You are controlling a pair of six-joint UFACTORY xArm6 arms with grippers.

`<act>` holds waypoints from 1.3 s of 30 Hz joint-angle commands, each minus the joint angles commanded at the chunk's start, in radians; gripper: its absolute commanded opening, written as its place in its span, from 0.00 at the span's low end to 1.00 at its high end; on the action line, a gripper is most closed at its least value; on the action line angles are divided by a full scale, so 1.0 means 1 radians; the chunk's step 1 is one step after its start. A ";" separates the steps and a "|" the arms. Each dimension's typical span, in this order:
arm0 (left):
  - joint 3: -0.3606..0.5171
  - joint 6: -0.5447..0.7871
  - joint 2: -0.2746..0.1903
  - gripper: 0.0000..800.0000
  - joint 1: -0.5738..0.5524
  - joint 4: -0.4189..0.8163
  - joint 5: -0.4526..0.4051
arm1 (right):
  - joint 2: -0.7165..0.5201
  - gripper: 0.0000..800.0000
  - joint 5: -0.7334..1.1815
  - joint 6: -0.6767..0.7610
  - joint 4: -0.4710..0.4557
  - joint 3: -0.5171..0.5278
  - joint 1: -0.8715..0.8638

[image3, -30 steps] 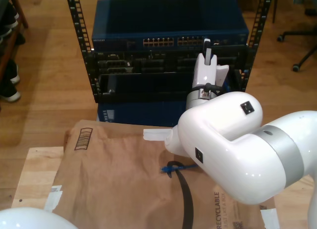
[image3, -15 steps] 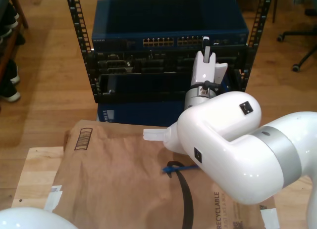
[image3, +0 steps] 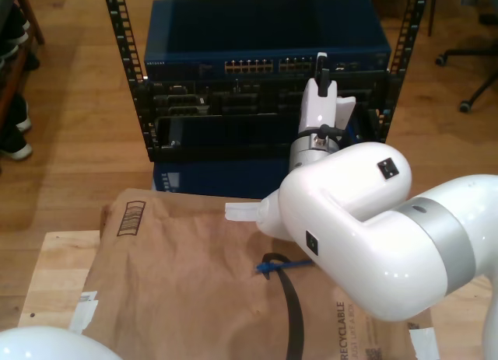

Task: Grab the cable and plug it in

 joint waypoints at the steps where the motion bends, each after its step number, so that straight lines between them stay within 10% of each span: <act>1: 0.000 0.000 0.000 1.00 0.000 0.000 0.000 | 0.000 0.39 0.000 0.000 0.002 0.000 0.006; 24: 0.000 0.000 0.000 1.00 0.000 0.000 0.002 | -0.089 0.41 -0.011 0.000 0.011 0.127 0.012; 39: 0.000 0.000 0.000 1.00 0.000 0.000 0.000 | -0.396 0.68 0.086 -0.002 -0.008 0.597 0.032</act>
